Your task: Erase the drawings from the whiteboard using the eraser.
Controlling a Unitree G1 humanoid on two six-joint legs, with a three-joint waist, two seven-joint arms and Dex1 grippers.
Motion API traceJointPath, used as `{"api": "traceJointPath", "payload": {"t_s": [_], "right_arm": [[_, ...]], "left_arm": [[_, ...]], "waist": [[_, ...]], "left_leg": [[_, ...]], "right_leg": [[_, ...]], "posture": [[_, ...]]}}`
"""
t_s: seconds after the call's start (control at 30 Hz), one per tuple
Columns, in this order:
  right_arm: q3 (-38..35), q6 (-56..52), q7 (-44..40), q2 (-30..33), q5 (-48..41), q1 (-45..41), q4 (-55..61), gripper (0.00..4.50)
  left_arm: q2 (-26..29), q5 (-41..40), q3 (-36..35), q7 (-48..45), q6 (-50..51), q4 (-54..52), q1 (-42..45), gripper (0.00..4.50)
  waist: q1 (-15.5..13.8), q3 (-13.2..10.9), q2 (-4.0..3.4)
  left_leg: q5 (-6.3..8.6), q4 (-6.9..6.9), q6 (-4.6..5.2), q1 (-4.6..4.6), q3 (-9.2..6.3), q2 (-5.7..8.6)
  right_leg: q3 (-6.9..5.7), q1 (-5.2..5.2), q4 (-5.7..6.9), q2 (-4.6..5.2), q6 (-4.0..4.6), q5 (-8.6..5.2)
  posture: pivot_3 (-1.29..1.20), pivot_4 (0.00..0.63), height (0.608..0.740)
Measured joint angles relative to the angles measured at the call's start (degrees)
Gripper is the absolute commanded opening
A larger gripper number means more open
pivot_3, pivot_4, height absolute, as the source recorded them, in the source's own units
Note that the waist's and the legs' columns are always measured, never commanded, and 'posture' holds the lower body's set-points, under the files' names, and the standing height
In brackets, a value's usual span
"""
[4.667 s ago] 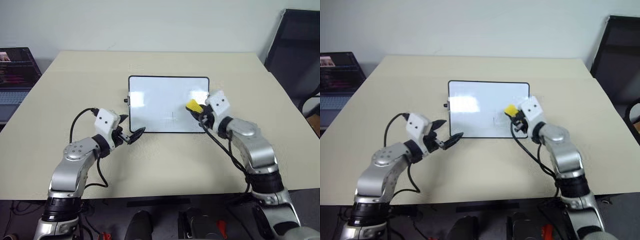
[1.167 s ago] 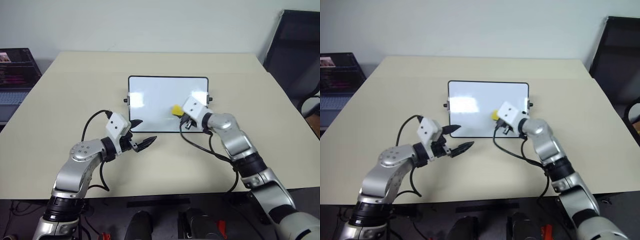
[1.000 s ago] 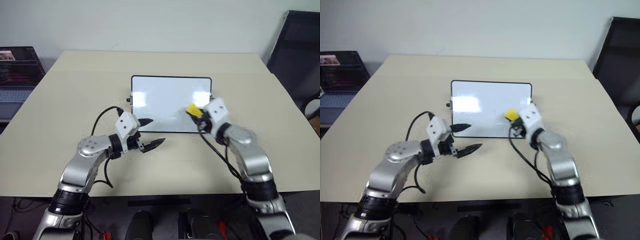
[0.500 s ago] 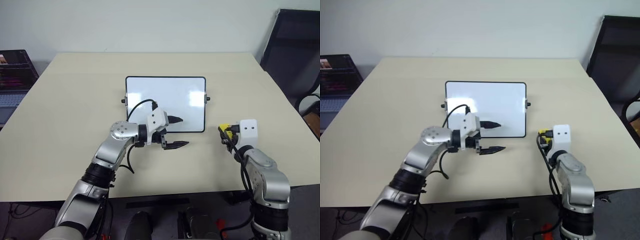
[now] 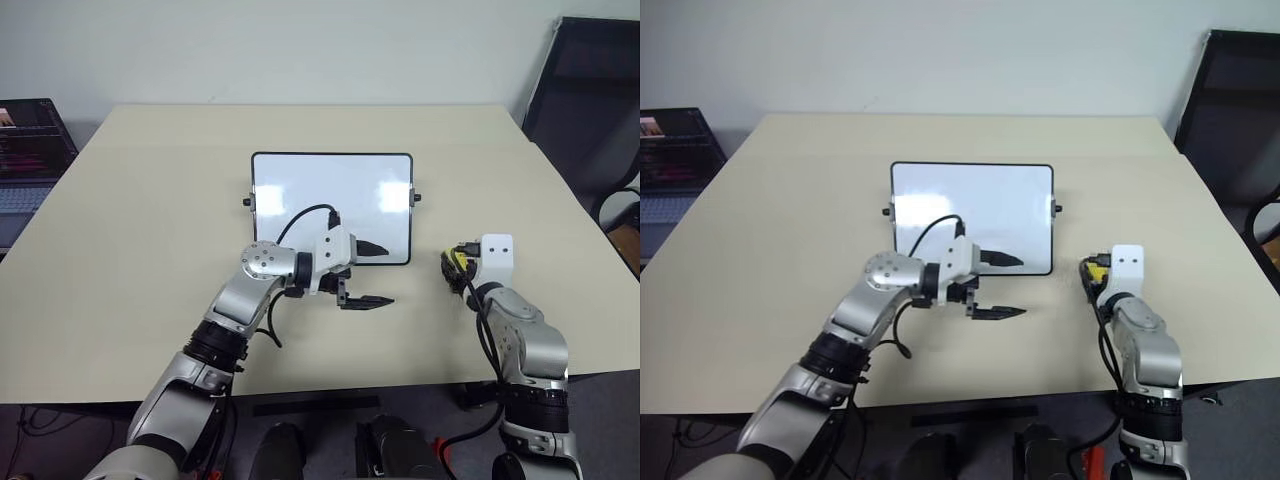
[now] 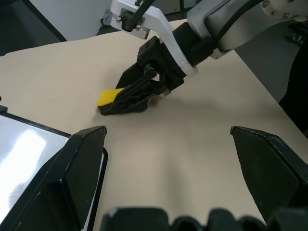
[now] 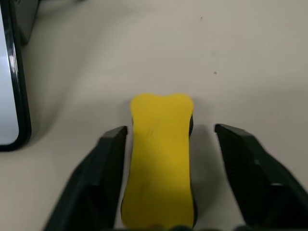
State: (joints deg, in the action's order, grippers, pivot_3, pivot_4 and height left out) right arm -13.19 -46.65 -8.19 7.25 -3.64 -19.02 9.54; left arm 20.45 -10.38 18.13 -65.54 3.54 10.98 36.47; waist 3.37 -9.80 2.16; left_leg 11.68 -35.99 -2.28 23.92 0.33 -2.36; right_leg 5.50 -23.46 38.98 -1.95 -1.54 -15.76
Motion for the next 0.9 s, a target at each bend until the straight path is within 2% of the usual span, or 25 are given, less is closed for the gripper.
{"api": "traceJointPath", "payload": {"t_s": [0.03,0.07,0.2,0.33,0.47,0.53,0.6,0.7,0.77,0.9], "right_arm": [[-0.10,0.26,0.09,0.14,-0.23,-0.20,-0.30,4.30],[-0.13,0.49,0.15,0.33,-0.51,-0.25,-0.49,4.48],[-0.15,2.01,0.11,0.49,-2.15,-0.26,-0.87,4.48],[0.98,4.78,-2.50,1.95,-4.34,0.32,5.99,4.48],[3.16,6.70,-6.06,4.93,-6.23,7.93,18.79,4.48],[4.95,8.34,-7.42,4.90,-6.70,13.24,21.30,4.48],[7.27,13.52,-8.00,4.48,-6.22,19.47,21.64,4.48],[8.71,24.17,-6.37,1.43,-3.79,23.80,19.37,4.48],[8.97,30.77,-4.30,-0.72,-2.09,25.60,18.22,4.48],[8.79,35.92,-3.75,-2.98,-3.37,28.19,17.97,4.48]], "left_arm": [[0.00,0.01,0.00,0.12,0.09,-0.14,-0.17,4.50],[0.01,0.02,-0.01,0.25,0.19,-0.19,-0.32,4.50],[0.00,0.07,-0.49,2.63,1.28,-0.63,-1.42,4.50],[-0.16,-1.16,-6.65,10.94,6.11,-5.95,-5.88,4.50],[-0.16,-3.98,-15.40,21.47,13.52,-17.62,-15.61,4.50],[-0.75,-4.52,-18.78,26.37,16.40,-22.08,-20.82,4.50],[-2.74,-4.54,-21.82,32.61,18.94,-27.05,-27.22,4.50],[-4.29,-2.78,-23.09,38.90,19.77,-31.10,-33.96,4.50],[-5.36,-0.90,-23.19,43.02,19.56,-33.27,-37.07,4.50],[-6.33,1.26,-23.29,47.58,19.47,-35.48,-39.56,4.50]], "waist": [[-0.03,0.00,0.00],[-0.06,0.00,0.00],[-0.03,0.00,0.00],[0.08,-0.06,-0.09],[-0.06,-0.03,-0.06],[-0.07,-0.03,-0.06],[-0.08,-0.03,-0.06],[-0.08,-0.04,-0.05],[-0.08,-0.01,-0.02],[-0.15,0.00,0.00]], "left_leg": [[0.00,0.00,0.00,0.00,-0.01,0.00],[0.00,0.00,0.00,0.00,-0.01,0.00],[0.00,0.00,0.00,0.00,0.00,-0.01],[0.00,0.02,0.00,0.01,-0.04,-0.19],[0.02,0.06,-0.01,0.02,-0.19,-0.31],[0.03,0.05,-0.01,0.02,-0.17,-0.30],[0.03,0.01,-0.01,-0.01,-0.17,-0.25],[0.02,-0.05,-0.01,-0.08,-0.13,-0.26],[-0.02,-0.09,0.02,-0.16,-0.15,-0.27],[-0.06,-0.09,0.06,-0.19,-0.14,-0.27]], "right_leg": [[-0.01,0.00,0.00,0.00,0.00,0.00],[-0.01,0.00,0.00,0.00,0.00,0.00],[0.01,0.00,0.00,0.00,0.00,0.00],[-0.01,-0.02,0.01,0.00,0.00,0.00],[0.02,0.05,-0.04,0.09,-0.06,-0.07],[0.04,0.06,-0.03,0.14,-0.07,-0.09],[0.05,0.11,-0.03,0.24,-0.10,-0.10],[0.06,0.14,-0.03,0.24,-0.11,-0.10],[0.07,0.22,-0.02,0.24,-0.11,-0.09],[0.10,0.24,0.01,0.24,0.22,-0.25]], "posture": [[0.00,0.150,0.740],[0.00,0.150,0.740],[0.00,0.150,0.740],[0.00,0.150,0.740],[0.00,0.150,0.740],[0.00,0.150,0.740],[0.00,0.150,0.740],[0.00,0.150,0.740],[0.00,0.150,0.740],[0.00,0.150,0.740]]}}
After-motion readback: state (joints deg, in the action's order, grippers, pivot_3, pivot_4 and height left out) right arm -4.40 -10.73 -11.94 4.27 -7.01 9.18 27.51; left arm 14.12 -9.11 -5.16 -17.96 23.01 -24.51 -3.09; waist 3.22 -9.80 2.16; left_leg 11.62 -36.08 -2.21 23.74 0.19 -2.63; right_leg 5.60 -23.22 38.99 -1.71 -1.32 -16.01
